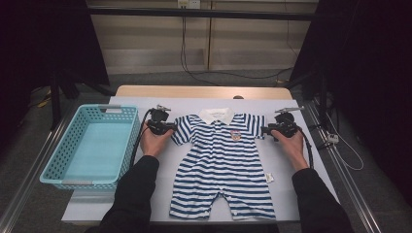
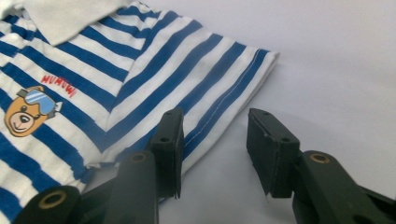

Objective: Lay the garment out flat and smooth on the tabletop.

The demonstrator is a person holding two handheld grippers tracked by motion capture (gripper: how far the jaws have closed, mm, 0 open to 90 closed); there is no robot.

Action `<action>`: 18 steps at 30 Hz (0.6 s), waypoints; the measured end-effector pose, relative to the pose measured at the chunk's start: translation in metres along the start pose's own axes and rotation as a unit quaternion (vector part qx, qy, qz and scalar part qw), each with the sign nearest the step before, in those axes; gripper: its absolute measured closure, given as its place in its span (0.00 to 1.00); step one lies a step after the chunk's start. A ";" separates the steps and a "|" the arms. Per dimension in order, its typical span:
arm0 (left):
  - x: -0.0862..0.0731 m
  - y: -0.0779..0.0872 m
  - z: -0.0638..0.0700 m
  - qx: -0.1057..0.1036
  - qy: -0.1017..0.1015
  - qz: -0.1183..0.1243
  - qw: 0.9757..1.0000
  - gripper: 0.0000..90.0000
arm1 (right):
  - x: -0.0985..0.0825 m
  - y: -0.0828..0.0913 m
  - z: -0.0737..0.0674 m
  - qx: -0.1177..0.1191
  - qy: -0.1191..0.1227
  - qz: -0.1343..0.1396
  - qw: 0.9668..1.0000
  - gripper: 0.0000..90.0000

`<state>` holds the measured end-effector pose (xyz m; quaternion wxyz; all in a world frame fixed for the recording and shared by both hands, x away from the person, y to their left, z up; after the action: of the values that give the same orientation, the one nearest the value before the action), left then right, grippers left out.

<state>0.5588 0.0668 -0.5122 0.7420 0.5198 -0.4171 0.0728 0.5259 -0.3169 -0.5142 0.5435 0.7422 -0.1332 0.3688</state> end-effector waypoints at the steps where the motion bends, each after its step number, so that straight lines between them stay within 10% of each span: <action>1: 0.001 0.000 -0.001 0.003 -0.010 -0.007 1.000 0.97 | 0.000 0.000 -0.001 -0.001 -0.010 -0.002 1.000 0.65; 18: 0.028 -0.013 -0.025 0.018 0.032 0.019 0.999 0.98 | 0.010 -0.010 0.001 -0.010 -0.011 0.013 1.000 1.00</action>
<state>0.5972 0.0725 -0.5045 0.7440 0.5225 -0.4016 0.1106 0.5390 -0.3117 -0.5148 0.5443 0.7390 -0.1531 0.3662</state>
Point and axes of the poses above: each handheld gripper's, and its own axes: y roughly backward along the jaws, x roughly out of its top, z roughly to its right, the point moved 8 cm from there along -y, roughly forward along the jaws, and after that the axes turned 3 degrees about x, right-handed, at the moved point
